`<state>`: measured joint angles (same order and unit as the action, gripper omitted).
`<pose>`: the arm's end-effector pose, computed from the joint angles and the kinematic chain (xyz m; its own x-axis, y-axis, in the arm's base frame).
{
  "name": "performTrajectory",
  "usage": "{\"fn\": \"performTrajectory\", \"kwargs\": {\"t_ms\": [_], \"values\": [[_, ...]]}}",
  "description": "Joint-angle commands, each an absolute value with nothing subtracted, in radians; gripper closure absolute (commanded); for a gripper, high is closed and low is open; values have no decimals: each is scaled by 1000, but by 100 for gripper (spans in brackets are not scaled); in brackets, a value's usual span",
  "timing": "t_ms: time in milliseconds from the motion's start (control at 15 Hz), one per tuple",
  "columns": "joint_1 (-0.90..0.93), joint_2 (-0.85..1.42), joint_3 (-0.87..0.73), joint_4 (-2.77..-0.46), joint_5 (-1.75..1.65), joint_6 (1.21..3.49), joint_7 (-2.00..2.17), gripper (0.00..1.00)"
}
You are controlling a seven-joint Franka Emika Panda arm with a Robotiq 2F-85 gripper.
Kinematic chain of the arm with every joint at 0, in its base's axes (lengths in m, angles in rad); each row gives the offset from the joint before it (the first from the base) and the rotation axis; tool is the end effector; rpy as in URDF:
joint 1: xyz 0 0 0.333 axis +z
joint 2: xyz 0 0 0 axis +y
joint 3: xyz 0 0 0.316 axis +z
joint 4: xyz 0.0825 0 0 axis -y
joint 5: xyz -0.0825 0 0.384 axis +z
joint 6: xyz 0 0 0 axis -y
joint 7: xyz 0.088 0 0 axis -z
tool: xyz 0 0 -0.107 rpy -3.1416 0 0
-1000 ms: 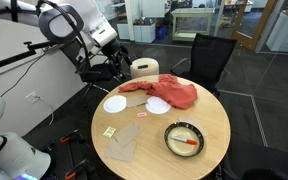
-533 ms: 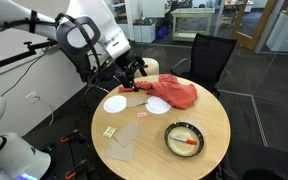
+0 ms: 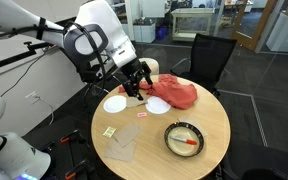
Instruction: Put the marker on the table
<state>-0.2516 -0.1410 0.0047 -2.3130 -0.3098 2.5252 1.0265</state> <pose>0.5049 -0.1241 0.4379 0.4355 -0.8169 0.3781 -0.8461 -0.5149 -0.1379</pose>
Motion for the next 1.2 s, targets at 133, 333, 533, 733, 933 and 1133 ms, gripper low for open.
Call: {"fn": "performTrajectory", "kwargs": {"t_ms": [133,333,533,733,933,1133], "values": [[-226,-141,-19,-2311,-313,2523,1027,0],[-234,-115,-17,-2288,-341,2520,1054,0],[-238,2,-44,-2198,-333,2496,1043,0],[-222,106,-93,-2126,-286,2498,999,0],[-205,218,-135,-2049,-241,2512,969,0],[-199,318,-154,-1975,-154,2531,878,0]]}}
